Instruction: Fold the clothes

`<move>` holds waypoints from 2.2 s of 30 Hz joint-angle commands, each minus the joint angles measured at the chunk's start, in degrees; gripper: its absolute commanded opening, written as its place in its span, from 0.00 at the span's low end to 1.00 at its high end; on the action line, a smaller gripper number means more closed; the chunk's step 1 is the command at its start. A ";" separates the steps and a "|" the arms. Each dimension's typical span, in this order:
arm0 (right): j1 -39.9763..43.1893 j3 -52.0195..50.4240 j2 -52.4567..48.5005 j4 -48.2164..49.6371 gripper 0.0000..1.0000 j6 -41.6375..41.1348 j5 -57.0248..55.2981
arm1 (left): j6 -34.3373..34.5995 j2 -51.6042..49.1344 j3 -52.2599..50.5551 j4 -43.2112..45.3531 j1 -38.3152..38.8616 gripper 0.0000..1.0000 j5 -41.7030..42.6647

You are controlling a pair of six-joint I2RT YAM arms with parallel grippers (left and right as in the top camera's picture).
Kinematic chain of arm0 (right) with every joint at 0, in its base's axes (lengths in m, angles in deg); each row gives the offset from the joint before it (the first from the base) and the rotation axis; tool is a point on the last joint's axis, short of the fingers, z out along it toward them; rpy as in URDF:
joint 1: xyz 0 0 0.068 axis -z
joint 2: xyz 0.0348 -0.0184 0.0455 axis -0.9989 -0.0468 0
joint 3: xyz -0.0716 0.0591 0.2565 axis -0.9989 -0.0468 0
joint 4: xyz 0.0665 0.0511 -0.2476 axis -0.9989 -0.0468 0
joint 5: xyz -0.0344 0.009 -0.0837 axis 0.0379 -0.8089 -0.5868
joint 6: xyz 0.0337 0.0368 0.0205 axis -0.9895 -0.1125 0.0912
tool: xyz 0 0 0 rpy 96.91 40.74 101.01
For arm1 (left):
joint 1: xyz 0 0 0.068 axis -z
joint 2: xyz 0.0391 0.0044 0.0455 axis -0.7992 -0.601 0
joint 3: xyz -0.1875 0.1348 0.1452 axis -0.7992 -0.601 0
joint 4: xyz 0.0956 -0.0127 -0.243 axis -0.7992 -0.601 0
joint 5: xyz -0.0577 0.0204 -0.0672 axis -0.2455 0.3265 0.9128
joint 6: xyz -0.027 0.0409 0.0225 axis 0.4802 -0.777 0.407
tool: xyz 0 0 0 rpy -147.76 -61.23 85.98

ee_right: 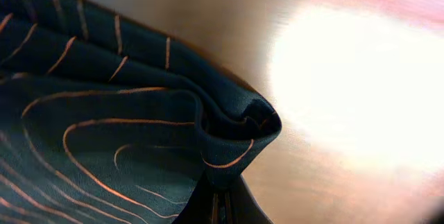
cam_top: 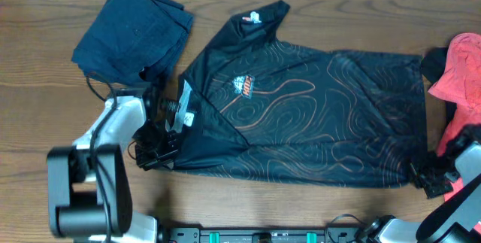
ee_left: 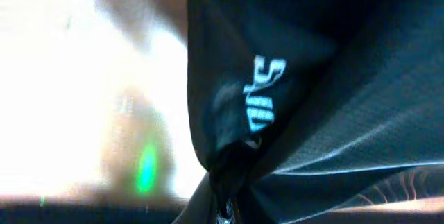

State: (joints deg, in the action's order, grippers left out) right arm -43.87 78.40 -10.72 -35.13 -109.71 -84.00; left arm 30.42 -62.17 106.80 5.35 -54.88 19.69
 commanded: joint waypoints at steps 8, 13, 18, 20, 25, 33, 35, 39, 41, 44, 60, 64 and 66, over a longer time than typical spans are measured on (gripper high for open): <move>3.85 -0.63 1.75 -2.29 0.02 0.66 -5.77 | 2.60 5.22 -0.42 -6.47 -0.15 0.06 -0.57; 3.87 -0.39 3.23 -2.03 0.33 1.01 -5.84 | 2.75 5.22 -0.42 -6.40 -0.15 0.22 -0.59; 4.39 2.64 4.79 -2.36 0.46 1.03 -4.15 | 2.75 5.22 -0.35 -6.88 -0.15 0.57 -0.57; 4.37 4.20 5.40 -2.27 0.47 2.36 -0.24 | 2.75 5.25 0.15 -7.52 -0.15 0.57 -0.28; 3.85 9.44 6.69 0.33 0.46 14.23 20.20 | -0.24 5.25 7.02 -10.27 -0.02 0.55 -0.31; -2.78 17.33 6.69 0.70 0.49 18.84 35.26 | -10.36 5.14 28.39 -4.04 6.38 0.52 0.50; -5.25 18.47 6.69 0.72 0.50 19.71 35.21 | -11.54 4.50 31.39 1.20 8.79 0.52 0.35; -9.01 19.08 6.69 1.20 0.52 19.61 34.99 | -12.39 -0.92 35.71 8.76 12.33 0.53 -1.01; -9.75 19.08 6.69 1.29 0.52 19.43 34.99 | -14.01 -5.29 38.40 10.29 13.46 0.53 -0.98; -10.03 19.08 6.69 0.72 0.53 19.45 34.95 | -15.93 -12.57 43.08 12.87 15.23 0.53 -0.94; -10.03 19.08 6.69 -5.11 0.53 19.47 33.57 | -23.32 -36.13 55.10 42.82 23.06 0.73 -1.42; -10.05 19.08 6.69 -7.08 0.52 19.54 31.93 | -23.30 -39.36 55.10 50.99 23.45 0.73 -1.42; -10.05 19.08 6.69 -8.02 0.52 20.28 30.97 | -23.28 -41.03 55.10 52.92 23.52 0.73 -1.42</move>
State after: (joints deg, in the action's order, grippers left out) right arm -53.45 96.67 -4.98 -42.41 -90.98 -51.52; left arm 7.84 -100.53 161.01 56.89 -31.52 18.93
